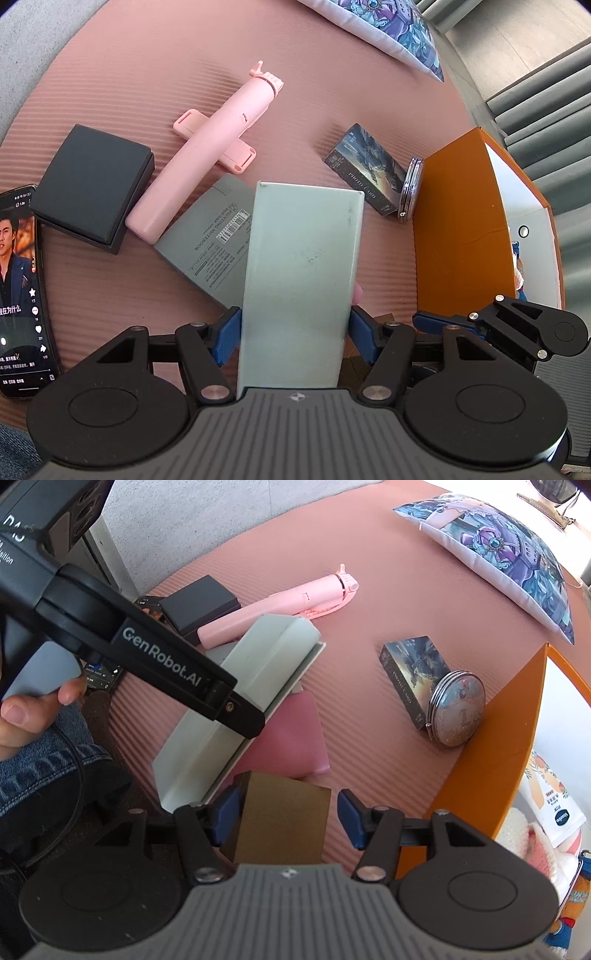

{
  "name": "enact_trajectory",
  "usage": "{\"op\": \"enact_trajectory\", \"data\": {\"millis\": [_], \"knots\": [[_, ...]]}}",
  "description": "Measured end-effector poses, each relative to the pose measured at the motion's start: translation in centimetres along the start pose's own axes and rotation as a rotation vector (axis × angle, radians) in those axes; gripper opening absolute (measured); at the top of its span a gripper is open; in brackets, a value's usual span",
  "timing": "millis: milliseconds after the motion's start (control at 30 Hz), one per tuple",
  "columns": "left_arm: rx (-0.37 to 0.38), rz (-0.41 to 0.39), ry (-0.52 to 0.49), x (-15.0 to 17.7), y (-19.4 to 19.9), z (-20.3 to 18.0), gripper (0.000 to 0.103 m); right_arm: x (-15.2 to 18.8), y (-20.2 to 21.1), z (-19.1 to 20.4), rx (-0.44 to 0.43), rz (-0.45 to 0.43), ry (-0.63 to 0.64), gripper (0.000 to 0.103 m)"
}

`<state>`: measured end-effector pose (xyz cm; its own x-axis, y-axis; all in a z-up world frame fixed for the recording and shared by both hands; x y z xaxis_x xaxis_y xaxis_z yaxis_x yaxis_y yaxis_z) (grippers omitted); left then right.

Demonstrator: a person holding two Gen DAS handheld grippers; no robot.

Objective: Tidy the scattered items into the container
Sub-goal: 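Carry the pencil case with left tool while right tool carries the brown box to the orange box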

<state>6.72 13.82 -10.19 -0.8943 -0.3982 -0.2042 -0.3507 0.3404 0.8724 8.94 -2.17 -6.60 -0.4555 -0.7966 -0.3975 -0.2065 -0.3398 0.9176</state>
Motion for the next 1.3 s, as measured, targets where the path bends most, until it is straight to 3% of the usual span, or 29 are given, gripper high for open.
{"op": "enact_trajectory", "data": {"millis": [167, 367, 567, 600, 633, 667, 800, 867, 933, 1033, 1300], "knots": [[-0.095, 0.029, -0.008, 0.0, -1.2, -0.2, 0.069, 0.1, -0.4, 0.6, -0.024, 0.025, 0.031, 0.060], [-0.099, 0.052, -0.017, -0.2, -2.1, -0.2, 0.068, 0.3, -0.9, 2.2, -0.007, 0.042, 0.101, 0.059], [-0.120, 0.086, -0.014, -0.3, -3.3, -0.3, 0.068, 0.3, -0.9, 2.2, 0.012, 0.032, 0.093, 0.059], [-0.124, 0.084, -0.019, -0.3, -3.3, -0.4, 0.068, 0.3, -0.8, 2.2, 0.013, 0.024, 0.091, 0.057], [-0.122, 0.082, -0.018, -0.2, -3.2, -0.3, 0.068, 0.3, -0.5, 2.1, 0.001, 0.008, 0.084, 0.042], [-0.118, 0.080, -0.013, -0.2, -3.1, -0.2, 0.067, 0.2, -0.2, 2.0, -0.009, -0.004, 0.070, 0.038], [-0.121, 0.074, -0.017, -0.2, -3.0, -0.3, 0.067, 0.2, -0.2, 1.5, -0.020, -0.008, 0.038, 0.035], [-0.121, 0.072, -0.020, -0.2, -3.0, -0.3, 0.067, 0.1, -0.3, 1.7, -0.014, -0.005, 0.049, 0.036], [-0.117, 0.071, -0.010, -0.2, -3.0, -0.2, 0.067, 0.2, -0.7, 2.0, 0.008, 0.018, 0.068, 0.051], [-0.116, 0.071, -0.009, -0.3, -3.0, -0.1, 0.067, 0.2, -1.2, 2.4, 0.036, 0.045, 0.097, 0.061], [-0.112, 0.068, -0.009, -0.2, -2.7, -0.2, 0.067, 0.1, -2.5, 1.7, 0.029, 0.111, 0.043, 0.061]]}}
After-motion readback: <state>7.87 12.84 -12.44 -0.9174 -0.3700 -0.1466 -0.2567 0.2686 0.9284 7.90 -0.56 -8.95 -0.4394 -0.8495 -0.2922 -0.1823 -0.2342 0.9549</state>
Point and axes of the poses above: each gripper's, at about its wrist camera, not at the fingertips, and y roughly against the way its jaws point, z to its left, x to its underside, the point moved 1 cm from there along -y, roughly the way its jaws point, and after that the axes turned 3 degrees about x, right-handed, at the moved point
